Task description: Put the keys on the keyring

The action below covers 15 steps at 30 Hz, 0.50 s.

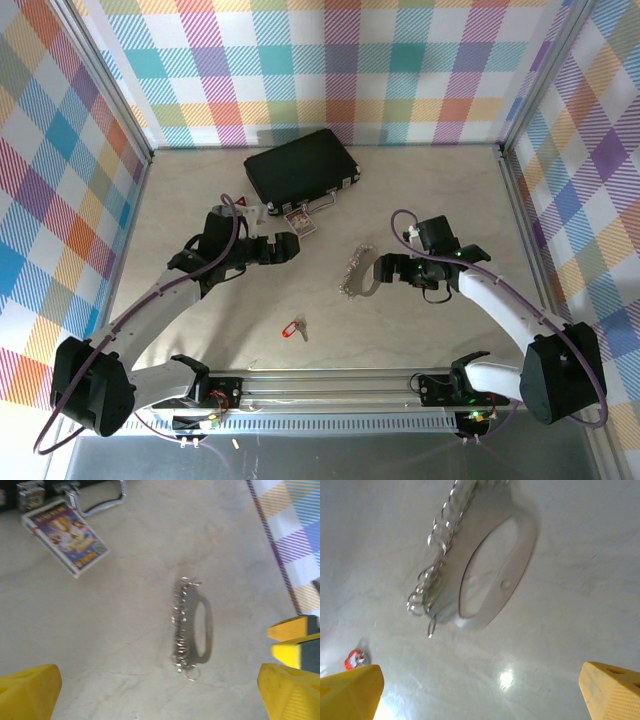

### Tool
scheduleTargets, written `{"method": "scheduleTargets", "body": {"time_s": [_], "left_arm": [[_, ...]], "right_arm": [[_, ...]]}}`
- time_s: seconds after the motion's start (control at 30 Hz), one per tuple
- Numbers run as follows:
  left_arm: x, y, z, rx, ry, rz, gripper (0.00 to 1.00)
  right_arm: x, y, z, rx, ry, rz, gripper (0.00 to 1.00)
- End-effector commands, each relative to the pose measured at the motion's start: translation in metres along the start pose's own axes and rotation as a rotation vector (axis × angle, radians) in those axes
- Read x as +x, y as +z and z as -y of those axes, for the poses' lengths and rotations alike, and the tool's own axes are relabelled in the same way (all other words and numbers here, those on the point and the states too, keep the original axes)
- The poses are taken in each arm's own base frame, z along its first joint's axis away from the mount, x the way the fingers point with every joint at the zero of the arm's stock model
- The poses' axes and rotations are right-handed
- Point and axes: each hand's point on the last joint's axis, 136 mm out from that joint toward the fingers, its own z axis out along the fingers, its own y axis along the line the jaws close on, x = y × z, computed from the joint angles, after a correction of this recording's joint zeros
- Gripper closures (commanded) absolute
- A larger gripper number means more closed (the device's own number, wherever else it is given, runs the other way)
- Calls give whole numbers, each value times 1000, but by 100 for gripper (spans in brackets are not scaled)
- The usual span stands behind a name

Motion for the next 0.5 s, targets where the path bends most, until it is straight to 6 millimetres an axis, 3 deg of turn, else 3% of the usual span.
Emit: {"method": "scheduleTargets", "body": {"time_s": [0.0,0.17,0.47], "left_arm": [[4,0,17,68,-21,13,0],[11,0,24,74,8,25,0],[19,-2,43,166,47,44,0]], "right_arm": [[21,2,-25,-81,18,-106,3],[34,15,-43,-74,6,-152,10],[29,46,-47,-69,66,-168,23]]}}
